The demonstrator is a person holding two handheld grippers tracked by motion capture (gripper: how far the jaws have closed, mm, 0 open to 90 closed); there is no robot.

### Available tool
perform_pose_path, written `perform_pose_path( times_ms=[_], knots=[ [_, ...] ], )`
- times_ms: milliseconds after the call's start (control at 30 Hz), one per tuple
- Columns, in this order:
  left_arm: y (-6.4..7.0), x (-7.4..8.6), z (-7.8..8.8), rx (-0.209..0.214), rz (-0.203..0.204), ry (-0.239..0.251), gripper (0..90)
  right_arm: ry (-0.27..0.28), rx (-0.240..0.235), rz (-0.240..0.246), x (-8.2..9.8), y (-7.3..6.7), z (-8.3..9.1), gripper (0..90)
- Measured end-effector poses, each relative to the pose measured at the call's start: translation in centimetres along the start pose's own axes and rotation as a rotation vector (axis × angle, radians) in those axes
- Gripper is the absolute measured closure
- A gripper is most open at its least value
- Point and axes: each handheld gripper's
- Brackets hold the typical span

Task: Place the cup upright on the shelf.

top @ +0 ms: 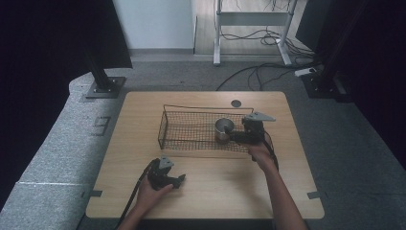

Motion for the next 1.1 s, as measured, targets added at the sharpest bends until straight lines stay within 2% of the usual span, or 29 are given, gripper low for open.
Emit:
perform_pose_path(
  times_ms=[233,433,633,833,967,1100],
  knots=[
    [0.0,0.0,0.0,0.0,0.001,0.002,14.3,0.019,-0.013,0.021,1.7,-0.2,2.8,14.8],
    [0.0,0.0,0.0,0.0,-0.001,0.0,14.3,0.043,-0.03,0.019,4.1,-0.3,5.4,16.2],
    [0.0,0.0,0.0,0.0,0.0,0.001,14.3,0.03,-0.024,0.028,6.6,-0.5,7.2,16.5],
    [0.0,0.0,0.0,0.001,0.0,0.001,14.3,0.003,-0.027,0.02,9.4,-0.6,8.2,17.3],
    [0.0,0.0,0.0,0.0,0.0,0.001,14.3,-0.048,-0.039,0.026,11.4,-0.8,8.3,17.5],
    [0.0,0.0,0.0,0.0,0.0,0.001,14.3,-0.065,-0.04,0.024,12.2,-0.8,8.2,17.5]
  ],
)
Point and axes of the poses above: each handheld gripper's, and its own axes: z roughly backward along the jaws, x roughly out of its underside, y roughly to its right, and after that the axes turned 5 degrees about y, right-handed
